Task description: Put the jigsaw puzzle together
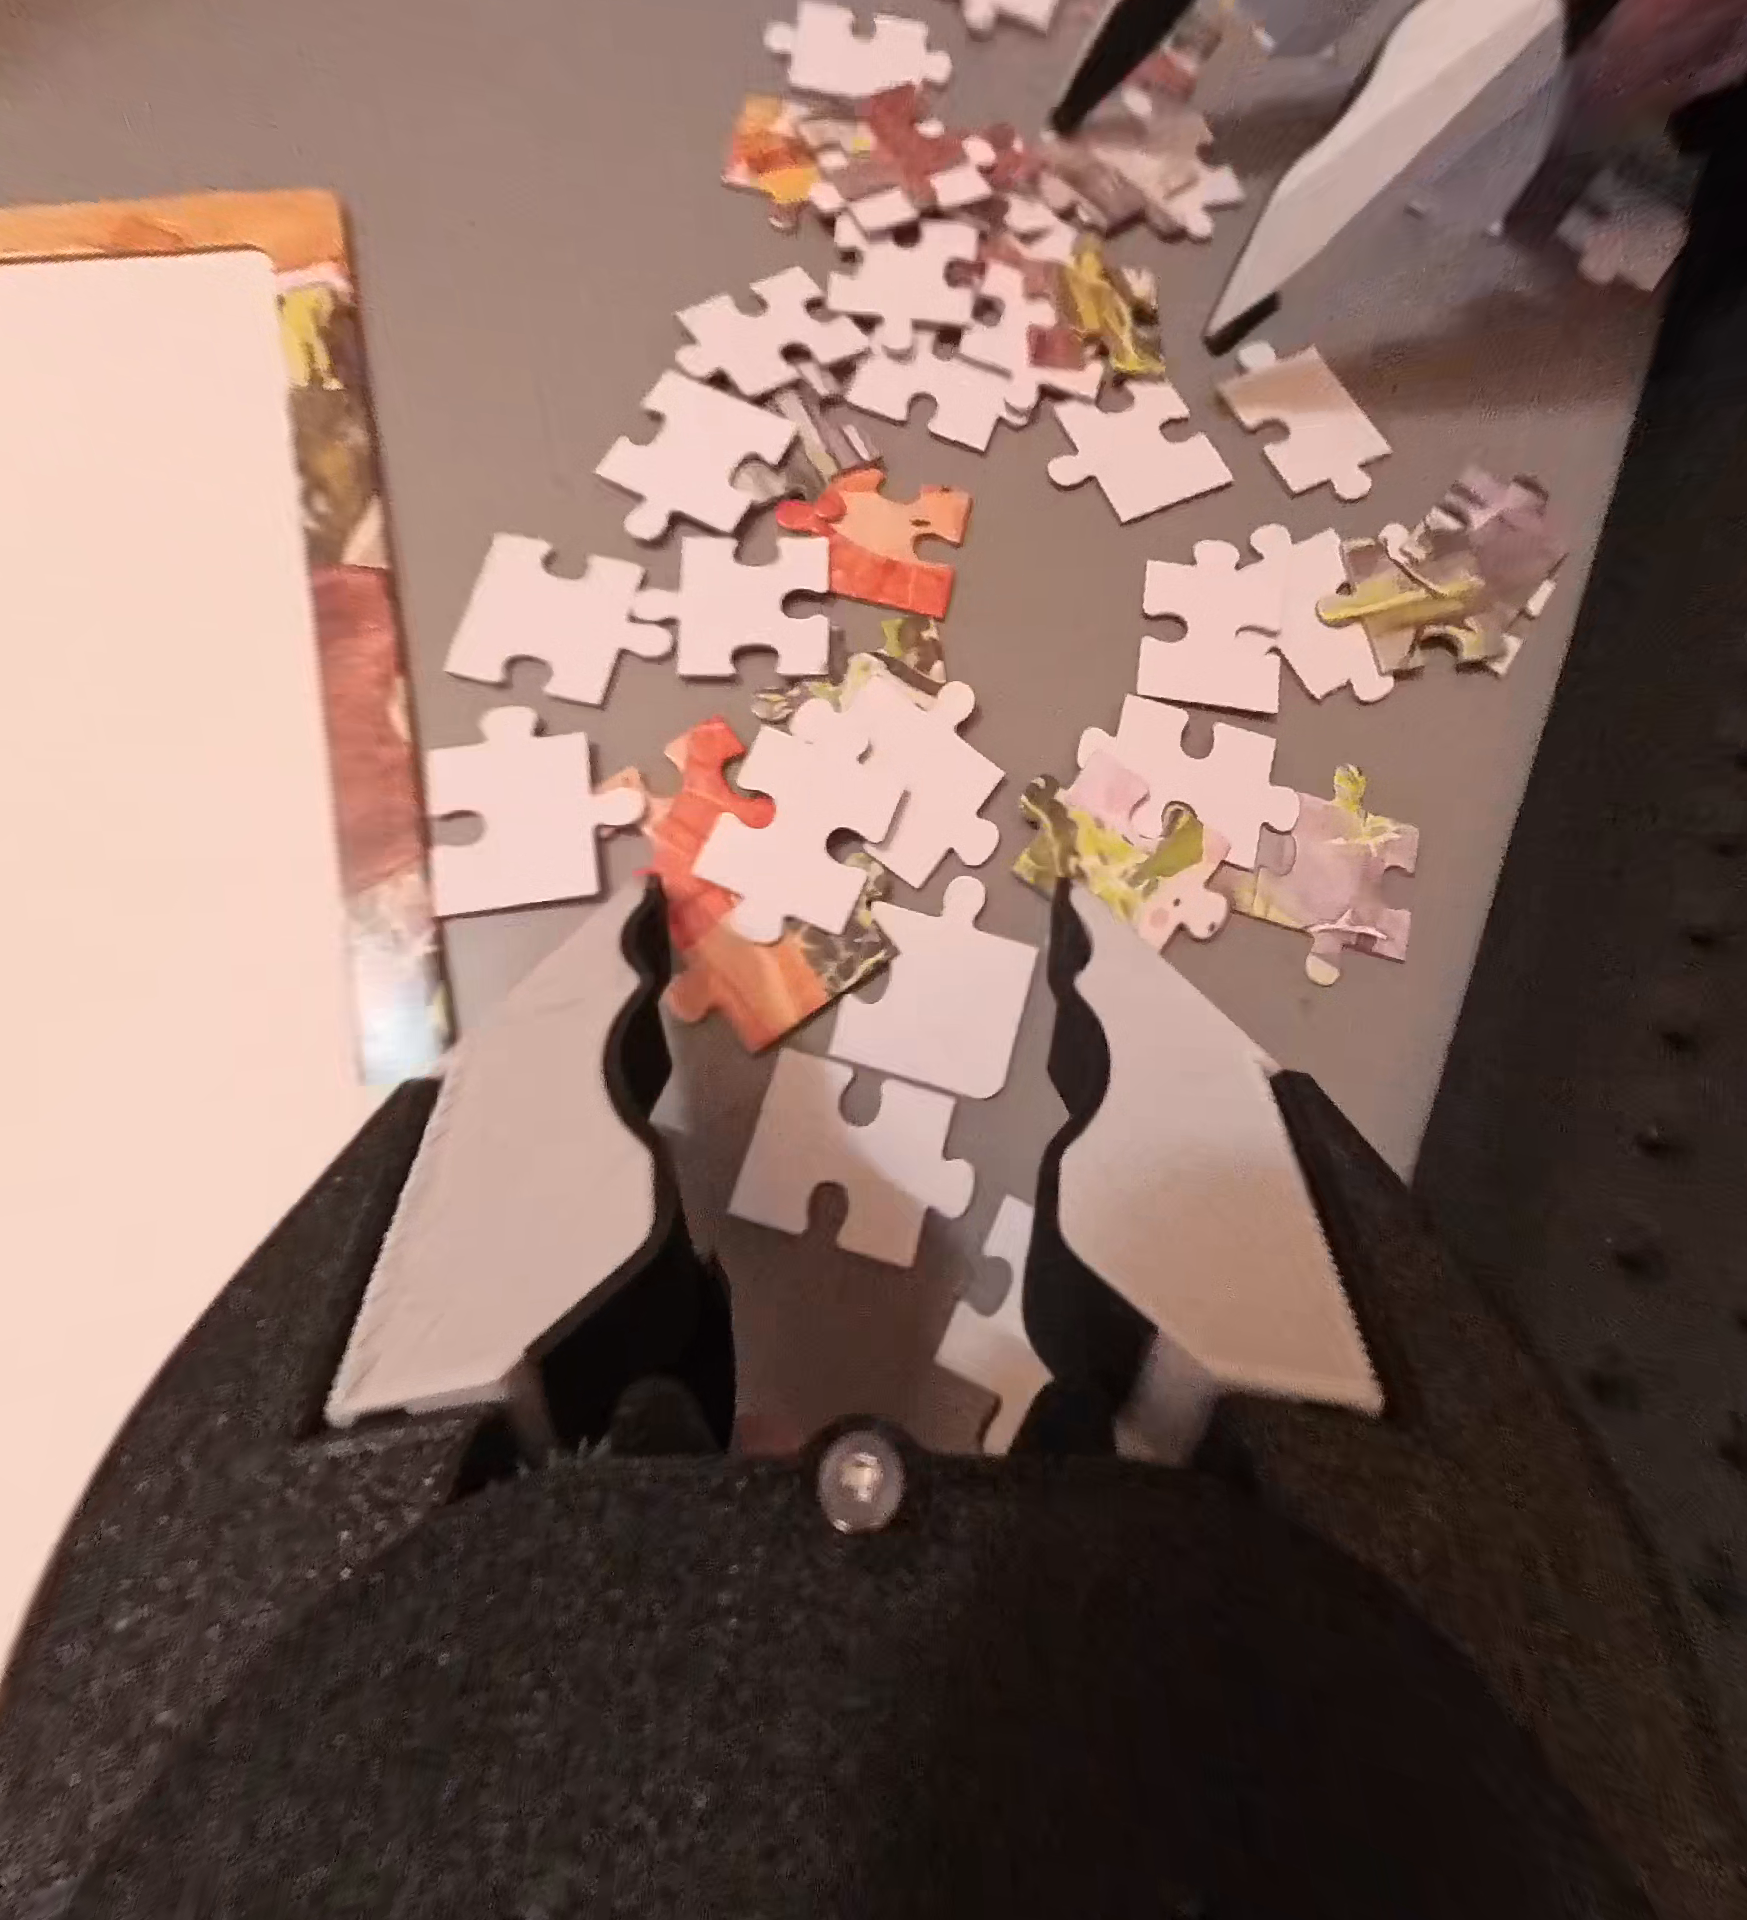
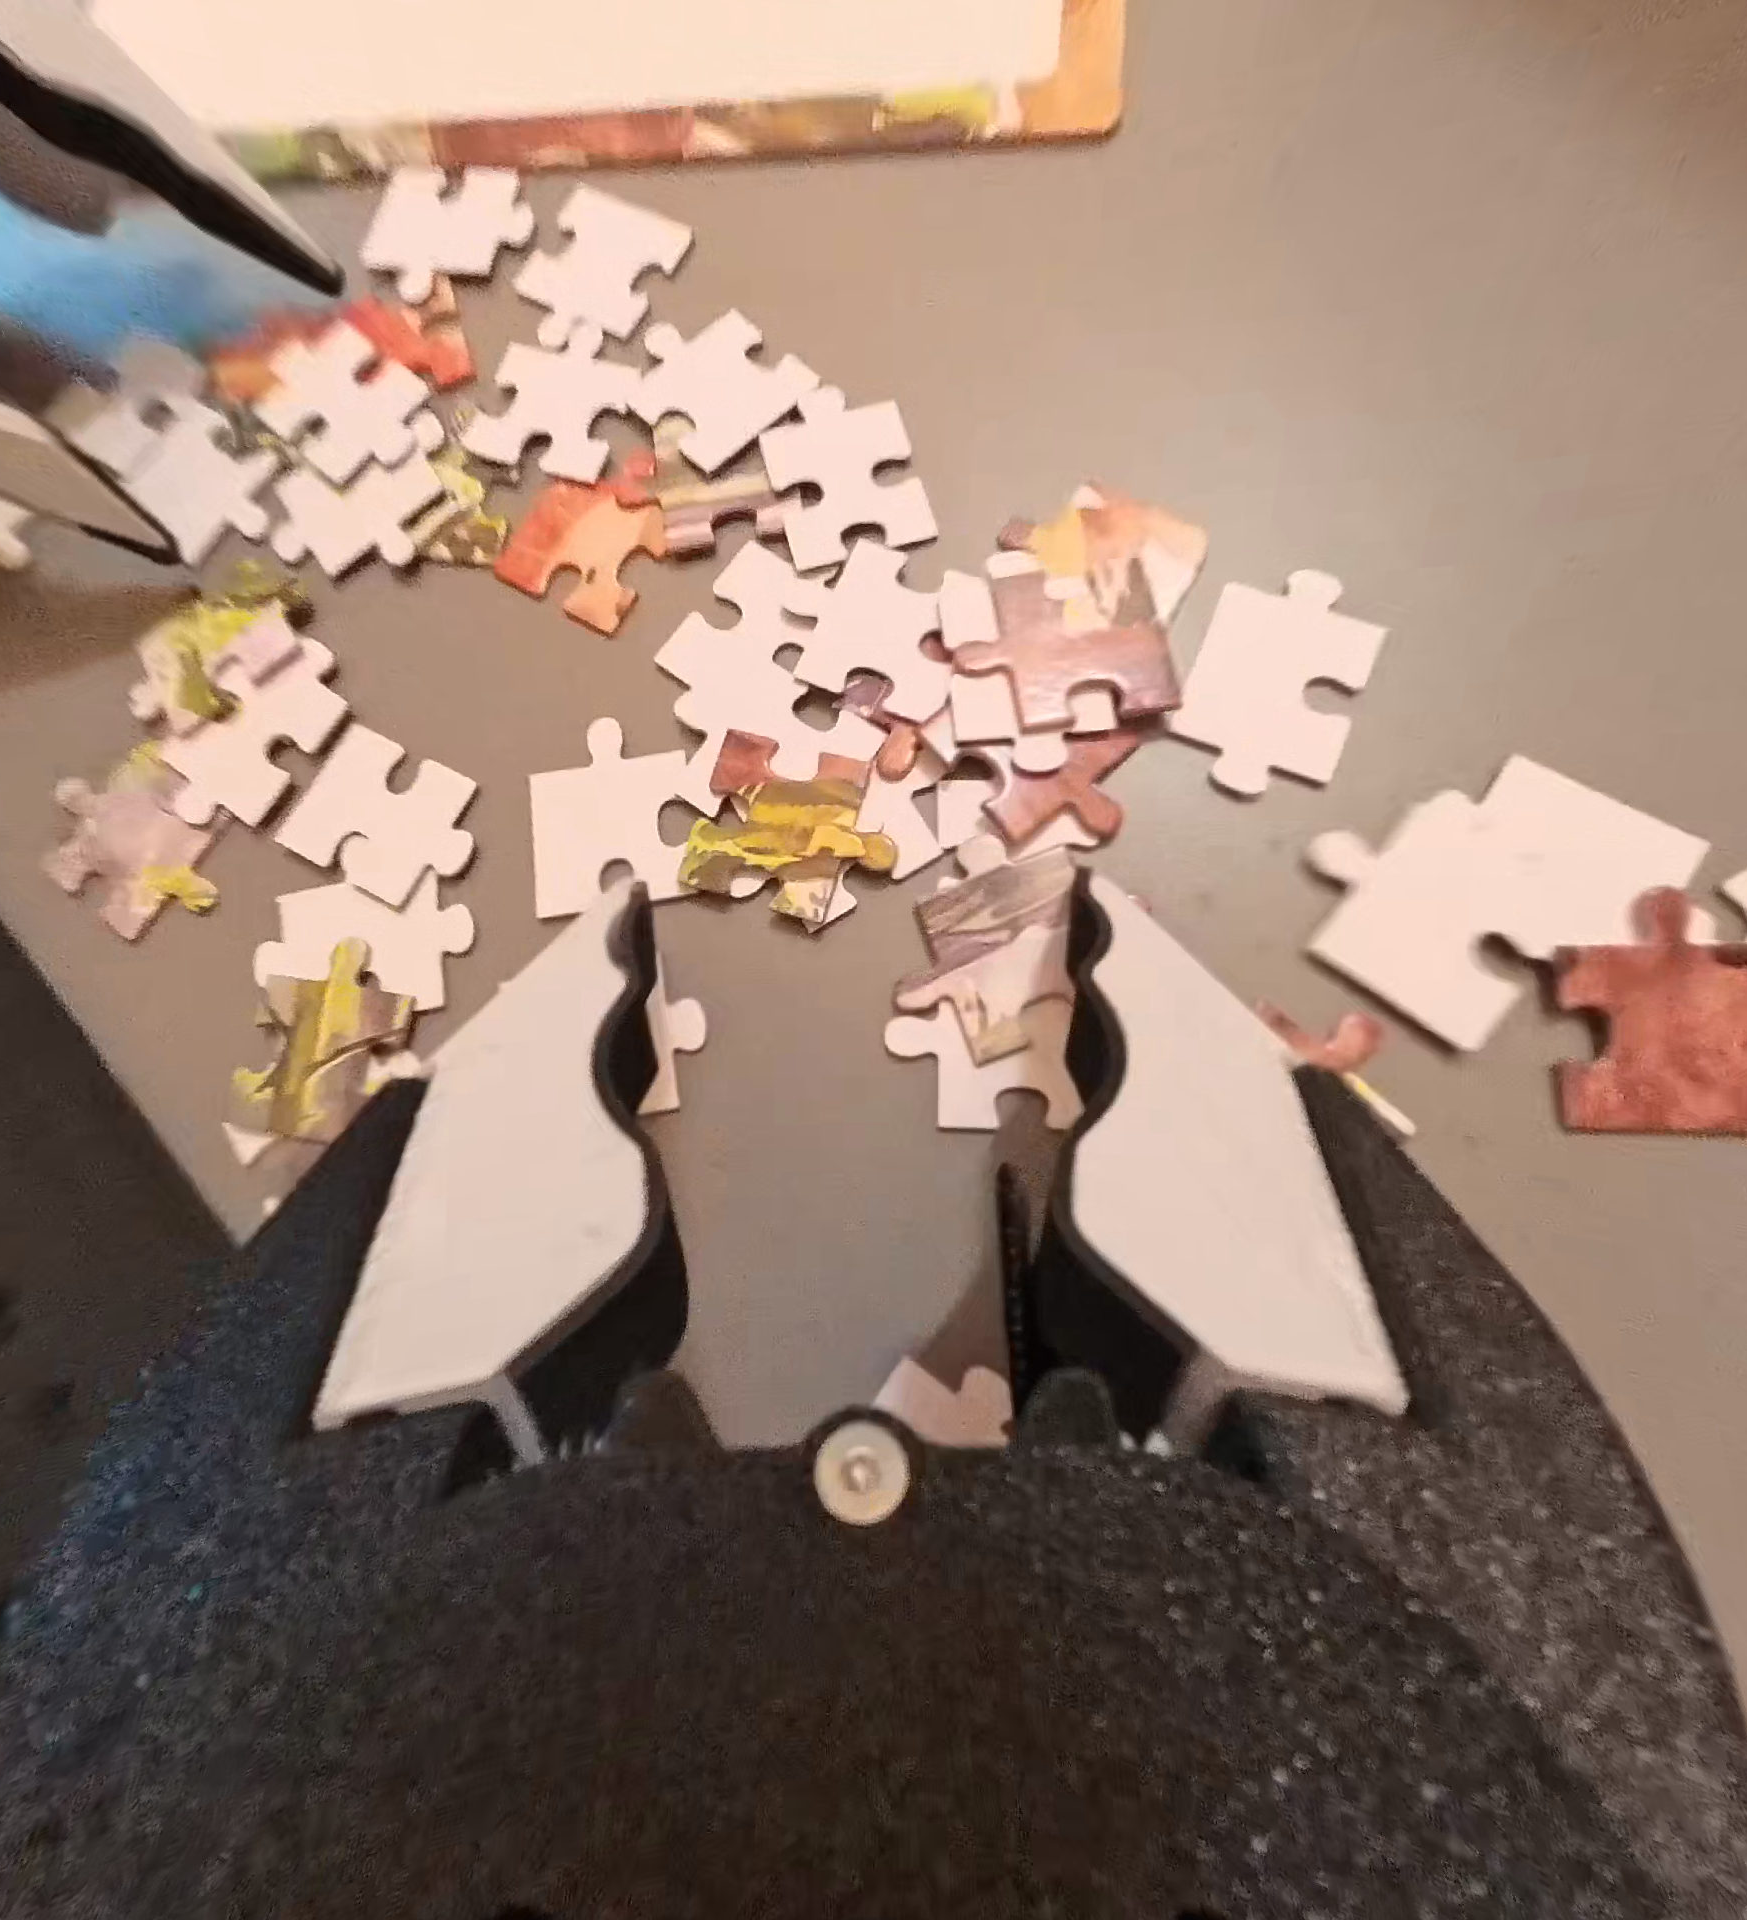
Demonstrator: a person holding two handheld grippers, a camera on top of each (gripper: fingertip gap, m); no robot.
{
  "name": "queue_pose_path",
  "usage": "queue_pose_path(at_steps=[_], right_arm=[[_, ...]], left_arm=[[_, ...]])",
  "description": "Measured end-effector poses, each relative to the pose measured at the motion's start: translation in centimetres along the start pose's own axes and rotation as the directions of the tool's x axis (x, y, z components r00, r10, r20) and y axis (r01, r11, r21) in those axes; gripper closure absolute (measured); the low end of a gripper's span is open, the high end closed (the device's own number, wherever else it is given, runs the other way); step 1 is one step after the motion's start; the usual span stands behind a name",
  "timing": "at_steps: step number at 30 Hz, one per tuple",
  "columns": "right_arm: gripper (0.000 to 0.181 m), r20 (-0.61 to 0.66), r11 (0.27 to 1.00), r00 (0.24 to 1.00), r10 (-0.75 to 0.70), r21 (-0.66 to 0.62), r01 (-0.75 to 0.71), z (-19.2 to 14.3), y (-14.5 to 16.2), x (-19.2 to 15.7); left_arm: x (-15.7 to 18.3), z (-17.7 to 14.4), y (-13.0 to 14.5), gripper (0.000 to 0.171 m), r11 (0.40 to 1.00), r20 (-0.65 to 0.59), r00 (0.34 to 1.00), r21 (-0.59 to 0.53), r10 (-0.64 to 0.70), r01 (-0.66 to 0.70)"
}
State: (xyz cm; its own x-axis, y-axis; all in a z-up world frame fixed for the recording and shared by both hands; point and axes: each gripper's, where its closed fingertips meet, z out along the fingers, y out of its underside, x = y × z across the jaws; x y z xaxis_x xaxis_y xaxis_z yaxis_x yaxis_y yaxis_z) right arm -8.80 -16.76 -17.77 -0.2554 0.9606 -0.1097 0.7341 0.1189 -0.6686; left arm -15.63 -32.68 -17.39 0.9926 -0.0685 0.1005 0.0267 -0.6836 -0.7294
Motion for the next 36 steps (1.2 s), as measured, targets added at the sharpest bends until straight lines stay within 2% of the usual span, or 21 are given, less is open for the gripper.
queue_pose_path(at_steps=[2, 4, 6, 7, 8, 12, 16, 17, 20, 22, 23, 24, 26, 27, 29, 31, 33, 36], right_arm=[[0.100, -0.068, 0.998, 0.996, -0.065, 0.005, 0.066, 1.1, -0.5, -0.3], [0.103, -0.043, 0.994, 0.993, -0.109, -0.005, 0.109, 1.6, -0.7, -2.1], [0.127, 0.104, 0.988, 0.983, -0.153, 0.001, 0.154, 1.6, -0.8, -5.5], [0.128, 0.184, 0.989, 0.972, -0.144, -0.005, 0.147, 1.4, -0.7, -6.9], [0.118, 0.206, 0.991, 0.970, -0.126, -0.014, 0.132, 1.2, -0.7, -7.1], [0.116, 0.094, 0.995, 0.991, -0.091, 0.056, 0.086, -0.7, -1.9, -3.3], [0.113, -0.046, 0.992, 0.996, -0.076, 0.098, 0.081, -0.6, -3.9, 1.6], [0.110, -0.051, 0.992, 0.995, -0.083, 0.090, 0.087, 0.3, -4.4, 2.1], [0.103, -0.050, 0.993, 0.994, -0.102, -0.061, 0.099, 3.7, -3.5, 3.0], [0.116, 0.054, 0.999, 0.998, -0.040, -0.015, 0.041, 4.0, -4.3, 1.4], [0.141, 0.093, 0.997, 0.993, -0.067, -0.025, 0.069, 3.8, -4.0, 0.4], [0.151, 0.158, 0.992, 0.981, -0.114, -0.034, 0.121, 3.6, -3.5, -1.1], [0.150, 0.290, 0.989, 0.947, -0.138, -0.011, 0.148, 2.7, -2.9, -3.9], [0.150, 0.319, 0.992, 0.939, -0.127, 0.041, 0.120, 2.0, -3.4, -4.3], [0.150, 0.350, 0.988, 0.934, -0.074, 0.155, 0.020, -0.1, -5.1, -3.8], [0.150, 0.366, 0.953, 0.930, 0.011, 0.278, -0.121, -2.9, -6.8, -2.0], [0.142, 0.298, 0.934, 0.948, 0.112, 0.295, -0.203, -4.3, -6.3, 1.1], [0.111, 0.100, 0.957, 0.982, 0.162, 0.225, -0.181, -4.3, -3.0, 5.4]], left_arm=[[1.3, 1.1, 0.1, 0.097, 0.998, 0.003, 0.998, -0.020, 0.061, -0.061], [3.7, 1.6, -0.3, 0.102, 0.996, -0.067, 0.994, -0.028, 0.088, -0.090], [5.4, 2.0, -0.7, 0.110, 0.993, -0.119, 0.986, -0.023, 0.114, -0.117], [5.4, 2.0, -1.2, 0.110, 0.993, -0.113, 0.986, -0.010, 0.119, -0.121], [5.0, 1.8, -1.8, 0.110, 0.993, -0.094, 0.989, 0.010, 0.118, -0.117], [1.1, 0.4, -4.4, 0.105, 0.994, 0.020, 0.999, 0.097, 0.041, -0.042], [-1.5, 0.9, -4.5, 0.099, 0.997, 0.061, 0.996, 0.038, 0.058, -0.061], [-2.4, 1.1, -4.4, 0.098, 0.998, 0.082, 0.995, 0.015, 0.057, -0.059], [-4.4, 1.6, -4.3, 0.098, 1.000, 0.105, 0.994, -0.003, -0.004, 0.004], [-5.3, 2.3, -3.9, 0.098, 0.999, 0.139, 0.990, -0.028, -0.011, 0.015], [-5.4, 2.8, -3.7, 0.098, 0.999, 0.149, 0.989, -0.044, 0.006, 0.001], [-5.3, 3.2, -3.7, 0.098, 0.998, 0.156, 0.988, -0.053, 0.022, -0.014], [-4.5, 4.1, -3.7, 0.098, 0.997, 0.142, 0.989, -0.065, 0.042, -0.033], [-4.1, 4.5, -3.6, 0.101, 0.996, 0.126, 0.991, -0.077, 0.051, -0.041], [-3.3, 4.9, -3.9, 0.109, 0.997, 0.099, 0.994, -0.069, 0.049, -0.042], [-2.5, 5.2, -4.0, 0.118, 0.996, 0.077, 0.995, -0.065, 0.063, -0.058], [-0.8, 5.7, -4.4, 0.124, 0.996, 0.031, 0.996, -0.047, 0.082, -0.080], [5.0, 5.8, -4.9, 0.125, 0.991, -0.211, 0.969, -0.001, 0.127, -0.131]])
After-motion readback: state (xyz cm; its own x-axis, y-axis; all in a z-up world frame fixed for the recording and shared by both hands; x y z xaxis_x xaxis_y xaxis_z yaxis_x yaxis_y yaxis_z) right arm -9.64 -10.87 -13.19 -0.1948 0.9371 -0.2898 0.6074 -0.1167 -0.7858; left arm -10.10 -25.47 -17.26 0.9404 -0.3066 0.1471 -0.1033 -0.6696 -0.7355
